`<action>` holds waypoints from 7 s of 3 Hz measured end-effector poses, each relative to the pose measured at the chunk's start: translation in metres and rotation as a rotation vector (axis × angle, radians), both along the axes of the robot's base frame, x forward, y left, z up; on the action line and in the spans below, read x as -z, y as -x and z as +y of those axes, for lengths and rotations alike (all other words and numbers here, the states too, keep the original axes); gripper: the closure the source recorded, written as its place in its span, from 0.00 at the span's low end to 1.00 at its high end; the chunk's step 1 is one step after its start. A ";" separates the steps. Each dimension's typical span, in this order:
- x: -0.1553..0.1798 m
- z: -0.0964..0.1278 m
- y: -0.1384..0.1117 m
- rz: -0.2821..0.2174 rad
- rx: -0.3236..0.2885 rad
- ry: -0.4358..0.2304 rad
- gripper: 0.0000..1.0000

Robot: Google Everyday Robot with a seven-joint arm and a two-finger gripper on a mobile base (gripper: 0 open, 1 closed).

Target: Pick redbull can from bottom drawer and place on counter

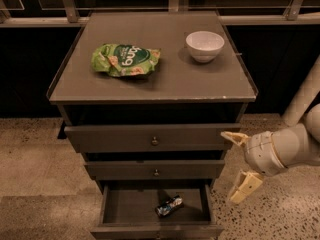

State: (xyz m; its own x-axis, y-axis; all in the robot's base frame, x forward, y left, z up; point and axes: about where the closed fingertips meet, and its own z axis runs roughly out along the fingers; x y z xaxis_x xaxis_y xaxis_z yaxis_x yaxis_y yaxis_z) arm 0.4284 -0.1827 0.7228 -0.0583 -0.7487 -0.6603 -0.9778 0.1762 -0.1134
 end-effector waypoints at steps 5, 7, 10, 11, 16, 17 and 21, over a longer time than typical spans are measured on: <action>0.174 0.013 0.031 0.028 0.157 -0.218 0.00; 0.257 0.034 0.052 0.140 0.179 -0.313 0.00; 0.344 0.039 -0.005 0.248 0.238 -0.388 0.00; 0.345 0.039 -0.008 0.246 0.240 -0.391 0.00; 0.423 0.050 -0.056 0.046 0.195 -0.390 0.00; 0.423 0.049 -0.059 0.043 0.197 -0.390 0.00; 0.487 0.069 -0.097 0.098 0.155 -0.393 0.00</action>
Offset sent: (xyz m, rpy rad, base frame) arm -0.0282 -0.0136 -0.1288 0.1900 -0.0520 -0.2369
